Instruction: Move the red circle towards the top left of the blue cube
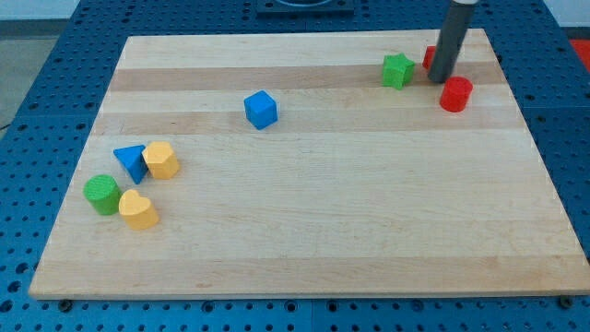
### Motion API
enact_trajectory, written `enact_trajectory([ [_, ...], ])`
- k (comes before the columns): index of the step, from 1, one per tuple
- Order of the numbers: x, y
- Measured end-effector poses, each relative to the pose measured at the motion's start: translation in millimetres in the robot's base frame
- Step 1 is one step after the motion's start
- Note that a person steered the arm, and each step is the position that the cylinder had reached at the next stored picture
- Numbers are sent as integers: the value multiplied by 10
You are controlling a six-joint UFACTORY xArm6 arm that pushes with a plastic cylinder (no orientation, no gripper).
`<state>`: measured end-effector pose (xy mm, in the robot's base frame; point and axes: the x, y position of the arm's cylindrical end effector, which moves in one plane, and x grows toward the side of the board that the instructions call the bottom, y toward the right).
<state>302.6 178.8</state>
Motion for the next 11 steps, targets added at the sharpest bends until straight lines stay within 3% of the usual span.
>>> enact_trajectory([
  [1,-1,-608],
  [2,-3,-856],
  [3,246,-577],
  [7,227,1042],
  [8,542,1005],
  [10,795,57],
  [11,1082,139],
])
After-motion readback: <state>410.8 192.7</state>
